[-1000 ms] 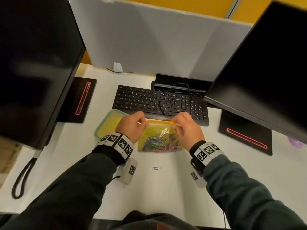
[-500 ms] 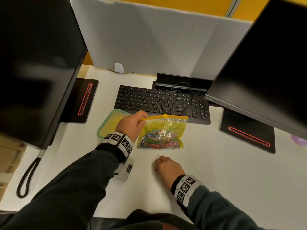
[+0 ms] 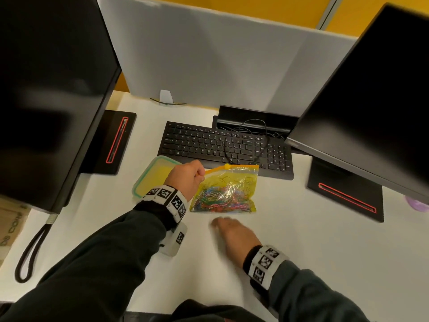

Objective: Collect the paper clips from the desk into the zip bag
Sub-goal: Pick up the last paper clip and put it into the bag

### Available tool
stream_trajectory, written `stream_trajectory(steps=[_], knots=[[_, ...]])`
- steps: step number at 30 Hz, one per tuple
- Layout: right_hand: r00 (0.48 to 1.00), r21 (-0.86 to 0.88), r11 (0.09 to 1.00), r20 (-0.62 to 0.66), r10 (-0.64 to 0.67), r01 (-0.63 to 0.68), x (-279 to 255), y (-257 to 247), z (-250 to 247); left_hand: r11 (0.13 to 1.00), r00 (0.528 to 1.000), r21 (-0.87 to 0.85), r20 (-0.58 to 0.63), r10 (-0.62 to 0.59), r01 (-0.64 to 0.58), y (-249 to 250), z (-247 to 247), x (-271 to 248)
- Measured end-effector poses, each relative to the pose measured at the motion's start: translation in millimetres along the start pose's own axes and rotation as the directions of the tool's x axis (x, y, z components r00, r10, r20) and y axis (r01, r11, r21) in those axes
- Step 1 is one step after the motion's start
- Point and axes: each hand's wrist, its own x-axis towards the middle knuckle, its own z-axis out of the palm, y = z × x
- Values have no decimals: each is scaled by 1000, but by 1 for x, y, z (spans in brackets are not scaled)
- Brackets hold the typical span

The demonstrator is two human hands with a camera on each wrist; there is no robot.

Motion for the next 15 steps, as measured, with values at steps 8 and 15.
stream_trajectory(steps=[8,15], knots=[[840,382,918,-528,122,106,50,-7,-90,997,999,-57,-20,46,-47,3,-2,-18],[867,275,946,-499,-12,172,65,-5,-83,996,999,-73,-12,45,-46,1,-5,-25]])
